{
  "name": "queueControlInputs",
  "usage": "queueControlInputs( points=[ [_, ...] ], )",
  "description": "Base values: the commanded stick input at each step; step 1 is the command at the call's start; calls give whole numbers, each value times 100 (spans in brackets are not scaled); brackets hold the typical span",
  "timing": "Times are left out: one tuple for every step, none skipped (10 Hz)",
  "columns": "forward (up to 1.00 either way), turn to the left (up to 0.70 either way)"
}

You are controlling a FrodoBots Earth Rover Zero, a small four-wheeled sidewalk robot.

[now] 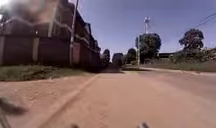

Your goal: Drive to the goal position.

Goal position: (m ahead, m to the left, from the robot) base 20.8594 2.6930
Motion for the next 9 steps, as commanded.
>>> queueControlInputs(
  points=[
    [100, 0],
    [100, 0],
    [100, 0],
    [100, 0],
    [100, -24],
    [100, -26],
    [100, -4],
    [100, 0],
    [100, 0]
  ],
)
